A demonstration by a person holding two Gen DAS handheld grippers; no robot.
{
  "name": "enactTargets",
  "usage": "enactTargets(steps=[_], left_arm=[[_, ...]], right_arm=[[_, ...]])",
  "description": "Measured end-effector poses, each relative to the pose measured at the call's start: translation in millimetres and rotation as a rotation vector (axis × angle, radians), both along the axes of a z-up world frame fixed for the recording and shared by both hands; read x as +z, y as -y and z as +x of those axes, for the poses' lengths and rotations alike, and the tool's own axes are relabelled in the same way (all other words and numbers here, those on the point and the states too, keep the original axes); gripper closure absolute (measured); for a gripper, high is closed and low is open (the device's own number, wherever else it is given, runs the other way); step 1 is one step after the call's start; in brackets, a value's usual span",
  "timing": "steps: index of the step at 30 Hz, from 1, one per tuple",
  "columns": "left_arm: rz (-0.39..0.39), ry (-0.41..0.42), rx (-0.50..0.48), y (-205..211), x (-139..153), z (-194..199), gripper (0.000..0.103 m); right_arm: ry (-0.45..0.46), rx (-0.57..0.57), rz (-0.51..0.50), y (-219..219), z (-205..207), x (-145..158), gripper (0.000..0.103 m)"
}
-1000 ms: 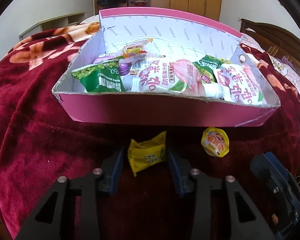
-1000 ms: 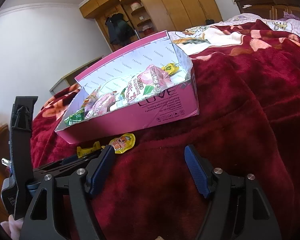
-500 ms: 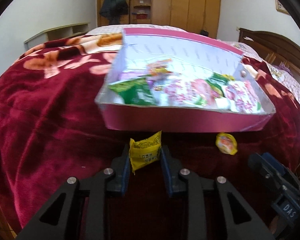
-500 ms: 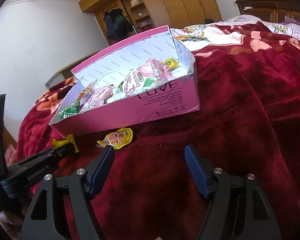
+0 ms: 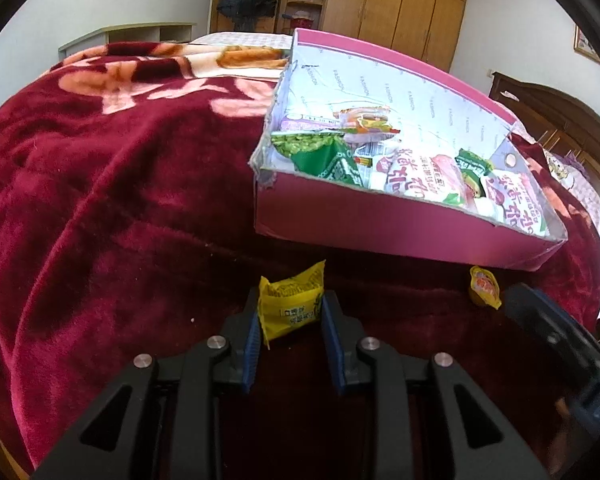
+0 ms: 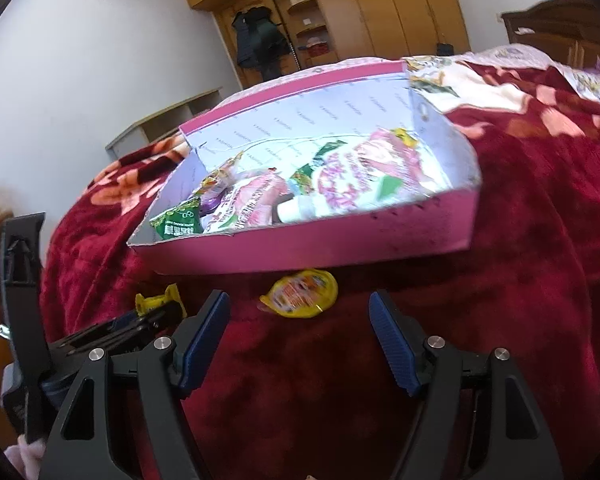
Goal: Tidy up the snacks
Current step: 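Grasp the orange jelly cup with the right tool while the left tool holds the yellow candy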
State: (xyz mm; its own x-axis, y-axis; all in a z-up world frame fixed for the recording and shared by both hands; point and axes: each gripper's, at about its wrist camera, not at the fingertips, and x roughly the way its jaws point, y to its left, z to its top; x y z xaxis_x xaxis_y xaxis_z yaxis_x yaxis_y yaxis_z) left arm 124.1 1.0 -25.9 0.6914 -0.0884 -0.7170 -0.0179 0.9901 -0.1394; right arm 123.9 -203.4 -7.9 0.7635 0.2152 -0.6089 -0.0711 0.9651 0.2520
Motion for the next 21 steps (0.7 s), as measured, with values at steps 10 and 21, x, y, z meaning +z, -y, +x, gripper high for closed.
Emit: enactTargets(steps=[10,21], left_arm=[[-0.040,0.003,-0.010,-5,-4,-1,0.073],[-0.064,0.001,-0.021,-10,-7,0,0.073]], right_arm=[[-0.074,-0.024,-0.029,-9,24,-15,0.032],[-0.099,-0.031,-0.048,-12,26,-27,0.032]])
